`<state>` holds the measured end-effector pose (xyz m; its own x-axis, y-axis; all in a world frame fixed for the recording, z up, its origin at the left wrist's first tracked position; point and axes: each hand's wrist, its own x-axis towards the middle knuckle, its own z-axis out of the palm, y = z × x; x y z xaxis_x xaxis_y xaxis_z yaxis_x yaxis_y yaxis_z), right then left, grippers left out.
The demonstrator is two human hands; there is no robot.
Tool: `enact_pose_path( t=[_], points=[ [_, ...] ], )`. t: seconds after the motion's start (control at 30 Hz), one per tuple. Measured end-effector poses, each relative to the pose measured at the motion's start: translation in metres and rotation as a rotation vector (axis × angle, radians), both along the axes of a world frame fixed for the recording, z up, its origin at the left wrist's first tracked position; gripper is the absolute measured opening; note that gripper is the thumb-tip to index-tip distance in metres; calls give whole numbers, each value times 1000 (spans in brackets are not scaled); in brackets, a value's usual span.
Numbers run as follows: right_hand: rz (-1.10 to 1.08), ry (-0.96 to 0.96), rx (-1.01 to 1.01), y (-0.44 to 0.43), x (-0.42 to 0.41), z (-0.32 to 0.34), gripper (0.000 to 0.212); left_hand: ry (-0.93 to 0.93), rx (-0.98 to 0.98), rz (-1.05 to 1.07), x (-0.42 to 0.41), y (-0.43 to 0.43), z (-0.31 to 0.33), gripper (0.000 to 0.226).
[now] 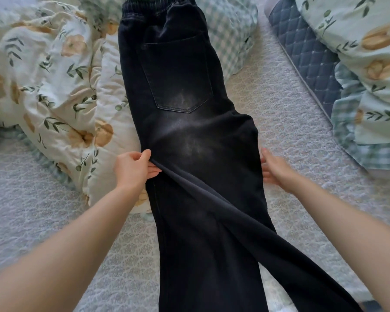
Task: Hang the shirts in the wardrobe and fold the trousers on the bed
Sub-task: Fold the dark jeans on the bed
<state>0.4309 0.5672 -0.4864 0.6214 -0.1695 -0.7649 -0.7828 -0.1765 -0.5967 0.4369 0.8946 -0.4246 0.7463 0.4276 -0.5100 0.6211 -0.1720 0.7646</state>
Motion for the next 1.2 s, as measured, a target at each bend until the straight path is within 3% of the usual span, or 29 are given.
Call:
enact_pose_path(
  t=[0.1, 0.23, 0.37, 0.5, 0.7, 0.77, 0.9, 1.03, 1.1, 1.2],
  points=[
    [77, 38, -63, -6, -41, 3, 57, 60, 4, -66, -9, -13, -4, 24],
    [192, 80, -70, -7, -85, 10, 38, 126, -15, -153, -35, -41, -13, 17],
    [271, 121, -154, 0, -119, 12, 33, 208, -67, -229, -76, -67, -24, 9],
    [343, 63, -41, 7, -147, 27, 10, 298, -190, -238, -105, -89, -32, 10],
    [311, 38, -40, -6, -173, 32, 46, 346, -490, -134, -137, -109, -29, 9],
    [286, 62, -20, -11, -181, 38, 44, 349, -604, -104, -148, -101, -21, 5],
    [421, 107, 55, -22, -195, 56, 36, 293, -717, 54, -169, -80, -5, 22],
    [482, 116, 175, -20, -214, 68, 32, 234, -777, 185, -189, -67, -3, 25],
    [463, 125, 254, -16, -224, 72, 31, 253, -804, 108, -205, -68, -6, 28],
    [501, 60, 246, -8, -234, 78, 33, 309, -702, -241, -233, -81, -9, 31]
  ],
)
